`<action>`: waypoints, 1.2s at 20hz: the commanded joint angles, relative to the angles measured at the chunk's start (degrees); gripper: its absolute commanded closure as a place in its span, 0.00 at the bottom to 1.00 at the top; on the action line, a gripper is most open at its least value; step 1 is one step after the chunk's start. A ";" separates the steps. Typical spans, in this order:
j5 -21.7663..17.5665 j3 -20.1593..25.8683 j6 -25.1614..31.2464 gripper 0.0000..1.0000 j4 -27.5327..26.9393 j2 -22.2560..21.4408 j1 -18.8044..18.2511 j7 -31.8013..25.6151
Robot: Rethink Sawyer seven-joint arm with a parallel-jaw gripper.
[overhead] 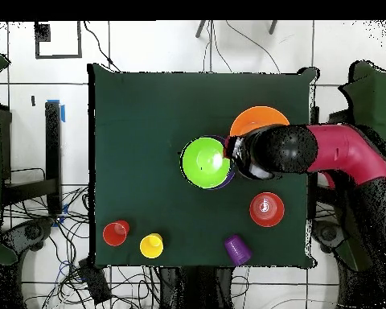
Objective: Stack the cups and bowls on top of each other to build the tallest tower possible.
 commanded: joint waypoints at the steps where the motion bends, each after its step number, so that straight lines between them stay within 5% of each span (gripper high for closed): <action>1: -2.11 1.21 5.91 0.00 -3.72 1.46 -0.37 -20.74; 9: -2.84 0.81 9.55 0.00 -9.30 4.22 0.82 -24.70; 24: -1.01 -0.26 7.63 0.00 -4.93 1.20 0.41 -22.73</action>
